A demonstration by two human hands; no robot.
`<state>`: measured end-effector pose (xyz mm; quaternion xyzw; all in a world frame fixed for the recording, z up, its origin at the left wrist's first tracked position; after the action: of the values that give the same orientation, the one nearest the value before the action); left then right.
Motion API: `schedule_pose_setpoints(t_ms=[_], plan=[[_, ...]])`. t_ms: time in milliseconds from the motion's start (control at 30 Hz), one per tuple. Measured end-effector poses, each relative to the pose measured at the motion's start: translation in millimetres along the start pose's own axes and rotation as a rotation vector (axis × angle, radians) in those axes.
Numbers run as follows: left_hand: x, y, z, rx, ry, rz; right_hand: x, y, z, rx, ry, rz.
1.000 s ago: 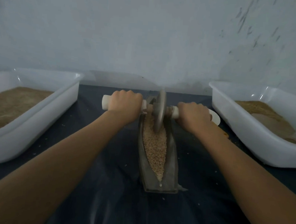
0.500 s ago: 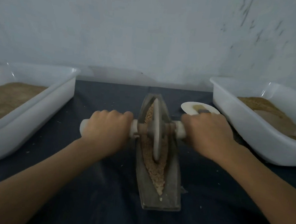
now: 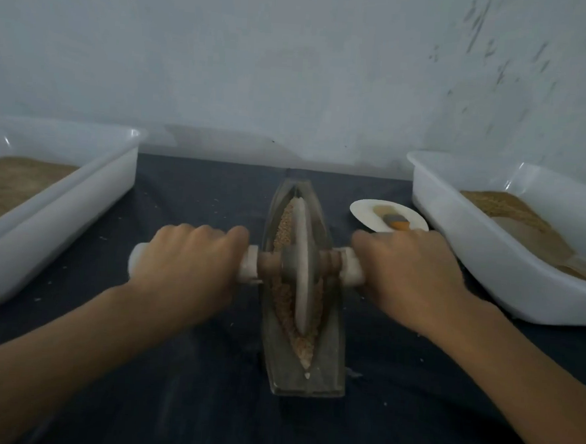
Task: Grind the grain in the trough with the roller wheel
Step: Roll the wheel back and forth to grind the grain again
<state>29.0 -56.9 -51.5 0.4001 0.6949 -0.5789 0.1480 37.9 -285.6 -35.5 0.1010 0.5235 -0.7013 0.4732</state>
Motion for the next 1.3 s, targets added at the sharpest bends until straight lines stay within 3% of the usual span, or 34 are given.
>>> schedule_pose_setpoints(t_ms=[133,367,500,700,867,967,1067,1300], plan=[[8,-20,3,-0.043,0.042,-0.077,13,-11,0,-0.064,0.025,-0.054],[-63,42,-6,-0.102,-0.098,-0.041,-25,74,20,-0.089,0.233,-0.063],[-83,63,-15,-0.074,-0.130,-0.047,-45,88,25,-0.071,0.286,-0.043],[-22,22,-3,-0.004,-0.155,-0.142,-14,19,4,-0.011,0.062,0.014],[16,-20,4,0.018,0.000,-0.067,10,-22,-2,-0.122,0.019,0.065],[0,5,0,-0.012,-0.125,-0.150,2,7,3,-0.061,0.054,-0.017],[-34,37,-8,0.002,-0.186,-0.124,-28,53,13,0.021,0.110,-0.054],[-80,62,-17,-0.050,-0.150,-0.086,-54,85,24,-0.021,0.264,-0.060]])
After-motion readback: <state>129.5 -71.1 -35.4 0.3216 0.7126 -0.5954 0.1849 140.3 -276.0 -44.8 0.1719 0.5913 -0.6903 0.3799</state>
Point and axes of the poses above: each hand's wrist, its own x-axis away from the middle knuckle, its own y-axis out of the palm, z = x × y, the point moved 4 cm from there along -x, towards the middle knuckle, and after that the axes turned 14 degrees about z, right-handed, at the moved point
